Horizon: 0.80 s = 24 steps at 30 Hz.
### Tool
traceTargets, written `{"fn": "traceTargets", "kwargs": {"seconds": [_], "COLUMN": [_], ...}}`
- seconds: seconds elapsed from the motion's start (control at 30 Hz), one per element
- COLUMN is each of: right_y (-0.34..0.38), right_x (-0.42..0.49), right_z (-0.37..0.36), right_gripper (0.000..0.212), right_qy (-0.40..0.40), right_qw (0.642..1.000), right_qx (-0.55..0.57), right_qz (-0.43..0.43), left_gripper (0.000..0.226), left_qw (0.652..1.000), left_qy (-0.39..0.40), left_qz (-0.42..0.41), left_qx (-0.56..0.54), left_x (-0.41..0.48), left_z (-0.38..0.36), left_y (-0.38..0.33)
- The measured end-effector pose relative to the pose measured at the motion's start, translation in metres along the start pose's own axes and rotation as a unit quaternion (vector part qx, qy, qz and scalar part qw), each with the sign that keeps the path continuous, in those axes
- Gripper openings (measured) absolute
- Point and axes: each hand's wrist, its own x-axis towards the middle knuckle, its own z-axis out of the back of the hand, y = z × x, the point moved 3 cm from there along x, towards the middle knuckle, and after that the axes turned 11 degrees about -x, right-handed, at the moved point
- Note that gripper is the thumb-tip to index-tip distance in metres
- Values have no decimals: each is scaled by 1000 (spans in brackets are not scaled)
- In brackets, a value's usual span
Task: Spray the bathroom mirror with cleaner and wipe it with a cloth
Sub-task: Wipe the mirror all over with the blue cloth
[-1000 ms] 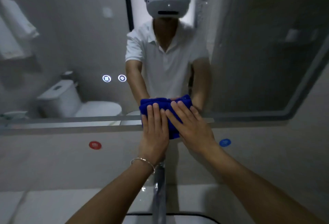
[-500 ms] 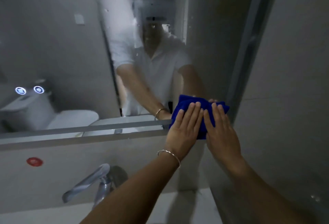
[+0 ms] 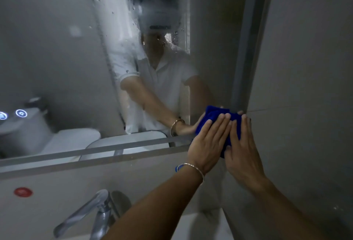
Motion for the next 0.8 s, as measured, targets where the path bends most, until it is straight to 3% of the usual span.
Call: {"fn": "traceTargets", "kwargs": {"seconds": [0.1, 0.23, 0.37, 0.5, 0.6, 0.8], "right_y": [7, 10, 4, 18, 35, 71], "right_x": [3, 49, 75, 68, 67, 63], "right_z": [8, 50, 78, 64, 53, 34], "right_gripper": [69, 59, 60, 63, 64, 66], "right_qy": [-2, -63, -74, -76, -122, -150], "right_qw": [999, 995, 993, 993, 988, 985], "right_qx": [24, 6, -55, -53, -57, -71], "right_qz": [-33, -82, -70, -76, -76, -37], "left_gripper": [67, 71, 71, 71, 69, 66], "left_qw": [1000, 998, 995, 997, 998, 998], "left_qy": [-4, -48, -69, -66, -61, -58], "left_qz": [1, 25, 59, 35, 10, 30], "left_qx": [-15, -44, -46, -29, -19, -27], "left_x": [6, 55, 79, 61, 48, 9], "left_z": [10, 45, 63, 57, 57, 53], "left_y": [7, 29, 40, 49, 63, 92]}}
